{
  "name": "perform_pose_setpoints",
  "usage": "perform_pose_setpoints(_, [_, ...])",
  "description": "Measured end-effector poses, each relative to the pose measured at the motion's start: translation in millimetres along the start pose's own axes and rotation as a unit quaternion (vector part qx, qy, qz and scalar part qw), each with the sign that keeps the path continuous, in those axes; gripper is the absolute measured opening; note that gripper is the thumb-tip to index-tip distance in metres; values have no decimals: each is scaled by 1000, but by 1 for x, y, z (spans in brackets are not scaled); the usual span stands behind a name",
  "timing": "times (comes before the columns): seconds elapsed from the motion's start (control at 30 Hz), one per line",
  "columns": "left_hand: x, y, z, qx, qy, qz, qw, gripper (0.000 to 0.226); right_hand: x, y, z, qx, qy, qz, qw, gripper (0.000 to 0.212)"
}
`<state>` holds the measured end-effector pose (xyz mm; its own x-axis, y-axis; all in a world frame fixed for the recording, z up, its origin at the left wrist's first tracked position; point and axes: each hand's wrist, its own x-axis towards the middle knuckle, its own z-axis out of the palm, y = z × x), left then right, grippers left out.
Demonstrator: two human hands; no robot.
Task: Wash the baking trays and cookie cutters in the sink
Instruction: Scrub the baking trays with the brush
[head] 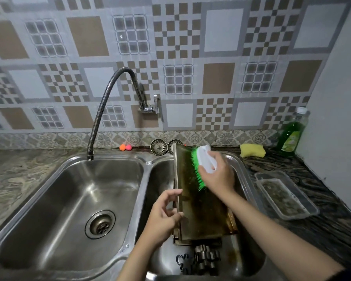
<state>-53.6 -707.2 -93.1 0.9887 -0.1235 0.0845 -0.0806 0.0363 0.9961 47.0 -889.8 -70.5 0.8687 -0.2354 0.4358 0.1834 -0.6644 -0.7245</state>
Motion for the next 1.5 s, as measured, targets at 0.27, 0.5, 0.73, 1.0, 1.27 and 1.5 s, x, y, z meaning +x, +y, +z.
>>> perform_pose_setpoints(0.27, [20, -11, -23, -36, 80, 30, 996, 49, -31, 25, 9, 29, -59, 18, 998, 48])
perform_pose_setpoints(0.5, [33, -12, -15, 1, 84, 45, 995, 49, -73, -4, 21, 134, -96, -44, 985, 49])
perform_pose_setpoints(0.73, [28, -14, 6, -6, 11, 43, 999, 46, -9, -32, 27, 46, -40, -34, 998, 48])
perform_pose_setpoints(1.0, [28, -16, -20, -34, 80, 29, 996, 47, -32, -18, 31, 70, -89, -5, 994, 45])
perform_pose_setpoints(1.27, [33, -12, -31, 17, 109, 50, 993, 47, -75, -26, 26, 107, -158, -31, 981, 44])
perform_pose_setpoints(1.5, [21, 5, -14, 117, 45, 88, 988, 47, 6, 20, 24, 116, -66, 67, 989, 53])
